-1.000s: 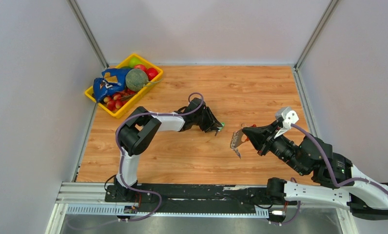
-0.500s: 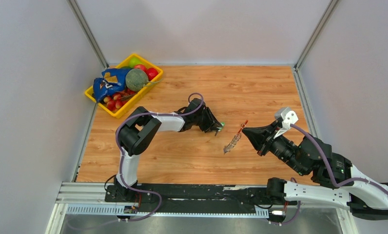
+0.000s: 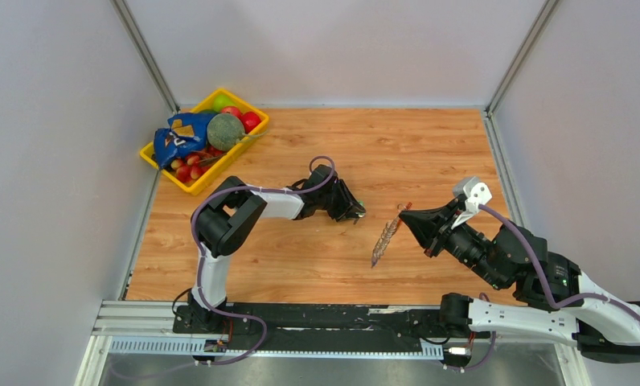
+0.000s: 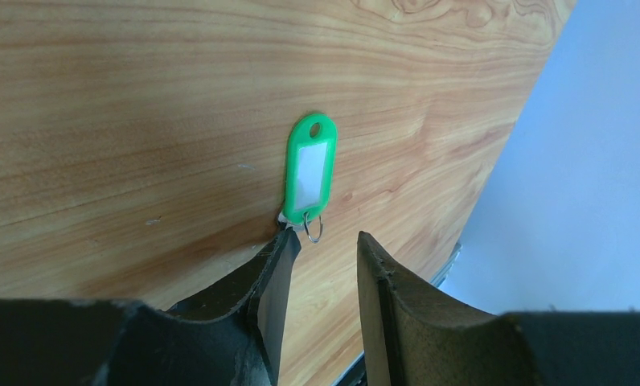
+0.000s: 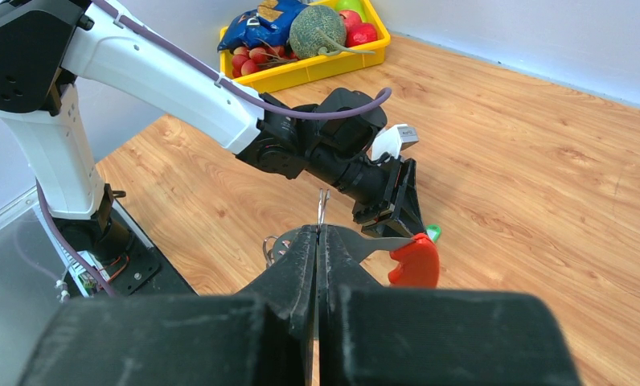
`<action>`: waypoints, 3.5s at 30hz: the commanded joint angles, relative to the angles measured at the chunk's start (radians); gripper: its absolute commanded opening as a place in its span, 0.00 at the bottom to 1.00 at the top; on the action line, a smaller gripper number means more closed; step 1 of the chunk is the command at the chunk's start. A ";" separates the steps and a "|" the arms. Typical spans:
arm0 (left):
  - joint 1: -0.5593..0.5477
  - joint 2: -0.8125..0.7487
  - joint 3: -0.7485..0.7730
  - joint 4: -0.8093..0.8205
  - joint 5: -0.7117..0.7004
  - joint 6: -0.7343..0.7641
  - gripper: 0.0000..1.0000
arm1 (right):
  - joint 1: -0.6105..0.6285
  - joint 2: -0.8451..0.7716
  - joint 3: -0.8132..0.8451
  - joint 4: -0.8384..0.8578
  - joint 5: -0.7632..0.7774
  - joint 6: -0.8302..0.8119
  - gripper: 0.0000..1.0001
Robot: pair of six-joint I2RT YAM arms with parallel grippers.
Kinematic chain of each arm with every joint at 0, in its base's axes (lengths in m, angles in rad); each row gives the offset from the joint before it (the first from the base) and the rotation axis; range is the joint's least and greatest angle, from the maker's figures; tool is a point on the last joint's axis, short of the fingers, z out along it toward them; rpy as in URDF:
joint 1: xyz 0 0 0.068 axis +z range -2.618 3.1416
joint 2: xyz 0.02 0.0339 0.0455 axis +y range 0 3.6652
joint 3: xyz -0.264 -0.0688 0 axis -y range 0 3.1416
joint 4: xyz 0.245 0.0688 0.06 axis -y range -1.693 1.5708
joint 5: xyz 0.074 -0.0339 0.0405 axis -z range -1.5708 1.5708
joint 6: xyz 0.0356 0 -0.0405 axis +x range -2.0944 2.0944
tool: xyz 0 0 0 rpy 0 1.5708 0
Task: Put the keys on the keyring
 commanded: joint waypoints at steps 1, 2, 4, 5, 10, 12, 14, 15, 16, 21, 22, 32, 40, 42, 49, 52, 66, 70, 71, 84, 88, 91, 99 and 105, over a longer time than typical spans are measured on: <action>-0.007 0.003 0.010 0.004 -0.006 -0.005 0.44 | 0.004 -0.007 -0.001 0.038 0.003 0.009 0.00; -0.007 0.009 0.018 0.003 -0.006 -0.003 0.44 | 0.004 -0.008 -0.002 0.038 0.003 0.009 0.00; -0.006 0.018 0.032 -0.004 -0.007 -0.002 0.43 | 0.004 -0.011 -0.004 0.038 0.002 0.008 0.00; -0.007 0.021 0.035 -0.011 -0.008 -0.001 0.42 | 0.004 -0.012 -0.006 0.038 0.003 0.009 0.00; -0.007 0.036 0.062 -0.039 -0.014 0.009 0.34 | 0.004 -0.020 -0.009 0.038 0.005 0.009 0.00; -0.008 0.044 0.072 -0.050 -0.011 0.009 0.32 | 0.004 -0.023 -0.012 0.038 0.005 0.010 0.00; -0.009 0.050 0.083 -0.058 -0.011 0.012 0.29 | 0.004 -0.028 -0.014 0.037 0.003 0.011 0.00; -0.012 0.052 0.088 -0.059 -0.011 0.013 0.28 | 0.004 -0.030 -0.016 0.038 0.005 0.012 0.00; -0.013 0.055 0.092 -0.064 -0.012 0.014 0.27 | 0.004 -0.033 -0.017 0.037 0.003 0.013 0.00; -0.019 0.078 0.116 -0.068 -0.005 0.016 0.14 | 0.005 -0.042 -0.022 0.037 0.002 0.013 0.00; -0.020 0.081 0.117 -0.066 -0.002 0.015 0.12 | 0.004 -0.044 -0.022 0.036 0.002 0.014 0.00; -0.023 0.030 0.122 -0.041 0.005 0.075 0.00 | 0.004 -0.048 -0.010 0.021 -0.001 0.017 0.00; -0.019 -0.142 0.081 -0.092 0.031 0.206 0.00 | 0.005 -0.045 0.032 -0.016 0.000 0.015 0.00; -0.015 -0.188 0.059 -0.101 0.045 0.233 0.00 | 0.004 -0.036 0.048 -0.030 -0.010 0.012 0.00; 0.001 -0.355 0.027 -0.220 0.083 0.357 0.00 | 0.004 0.006 0.090 -0.063 -0.059 -0.004 0.00; 0.004 -0.438 0.040 -0.313 0.088 0.438 0.00 | 0.004 0.021 0.110 -0.075 -0.097 -0.014 0.00; 0.004 -0.740 0.116 -0.600 0.076 0.687 0.00 | 0.004 0.144 0.157 -0.084 -0.416 -0.150 0.00; 0.004 -0.816 0.127 -0.651 0.080 0.725 0.00 | 0.004 0.189 0.147 -0.054 -0.482 -0.244 0.00; 0.004 -0.838 0.128 -0.655 0.090 0.727 0.00 | 0.005 0.196 0.142 -0.045 -0.496 -0.269 0.00; 0.004 -0.990 0.090 -0.660 0.177 0.752 0.00 | 0.004 0.154 -0.036 0.130 -0.692 -0.714 0.00; 0.004 -1.019 0.082 -0.660 0.194 0.769 0.00 | 0.007 0.156 -0.060 0.162 -0.697 -0.801 0.00; 0.004 -1.029 0.077 -0.659 0.212 0.781 0.00 | 0.014 0.168 -0.070 0.178 -0.680 -0.844 0.00; 0.005 -1.059 0.059 -0.626 0.245 0.806 0.00 | 0.018 0.248 -0.017 0.204 -0.700 -0.833 0.00; 0.004 -1.082 0.042 -0.603 0.276 0.823 0.00 | 0.018 0.344 0.063 0.220 -0.654 -0.677 0.00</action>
